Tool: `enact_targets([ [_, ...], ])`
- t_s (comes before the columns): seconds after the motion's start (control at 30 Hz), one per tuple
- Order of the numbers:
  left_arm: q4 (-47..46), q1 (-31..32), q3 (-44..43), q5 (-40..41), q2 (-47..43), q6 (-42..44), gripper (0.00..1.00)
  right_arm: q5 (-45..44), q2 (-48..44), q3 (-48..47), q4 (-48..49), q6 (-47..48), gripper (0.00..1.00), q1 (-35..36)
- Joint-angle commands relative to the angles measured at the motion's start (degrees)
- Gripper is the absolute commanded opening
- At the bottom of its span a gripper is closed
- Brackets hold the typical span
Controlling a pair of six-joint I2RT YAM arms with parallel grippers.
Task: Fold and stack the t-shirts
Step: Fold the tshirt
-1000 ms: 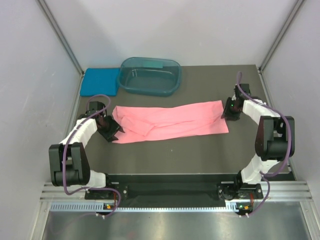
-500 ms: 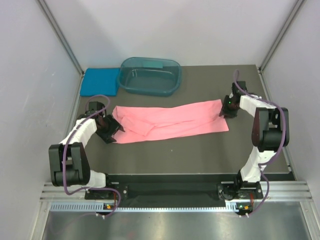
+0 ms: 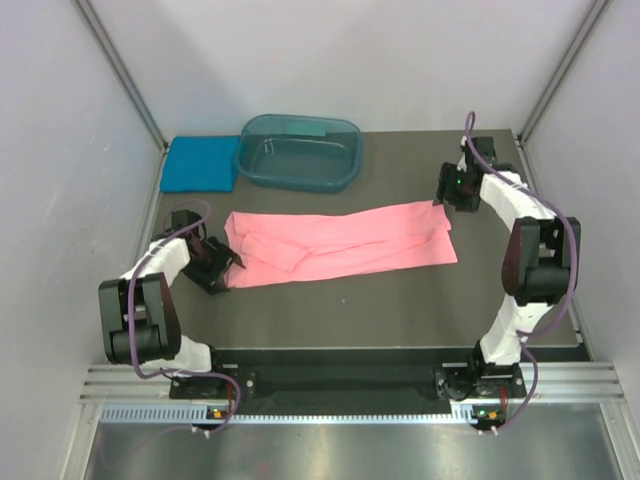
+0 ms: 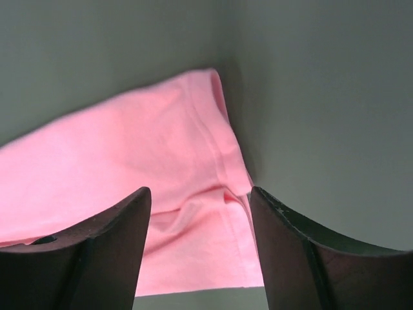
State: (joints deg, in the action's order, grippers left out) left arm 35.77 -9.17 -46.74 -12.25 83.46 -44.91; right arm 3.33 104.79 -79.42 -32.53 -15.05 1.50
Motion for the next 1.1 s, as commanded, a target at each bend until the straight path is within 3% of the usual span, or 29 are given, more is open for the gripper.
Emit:
enact_targets([
  [0.0,-2.46,-0.5,1.83,-1.46,1.7,-1.15,0.74,2.55,2.07,-5.04,1.15,3.09,0.65,0.52],
  [0.3,-4.65,-2.26,4.29,-1.37,3.55,-1.24,0.72,4.58,11.22,-12.07,3.26,7.31,0.66,0.52],
  [0.5,-5.45,-2.87,4.11,-1.55,4.96,-0.71,0.62,3.61,14.65,-14.36,3.09,10.3,0.66,0.44],
  [0.73,-6.06,-3.49,3.59,-1.81,7.32,-0.01,0.39,3.0,15.36,-13.93,3.18,6.8,0.64,0.44],
  [0.87,-4.93,-4.54,1.75,-0.68,8.12,1.31,0.1,2.56,14.39,-13.75,0.72,3.89,0.64,0.79],
  [0.93,-3.61,-5.77,0.87,1.51,7.33,2.36,0.02,0.9,12.81,-12.87,-0.85,3.18,0.64,1.31],
  [1.07,-0.62,-11.81,-2.64,5.13,6.28,5.7,0.0,-1.74,9.56,-10.94,-3.05,3.71,0.65,3.24],
])
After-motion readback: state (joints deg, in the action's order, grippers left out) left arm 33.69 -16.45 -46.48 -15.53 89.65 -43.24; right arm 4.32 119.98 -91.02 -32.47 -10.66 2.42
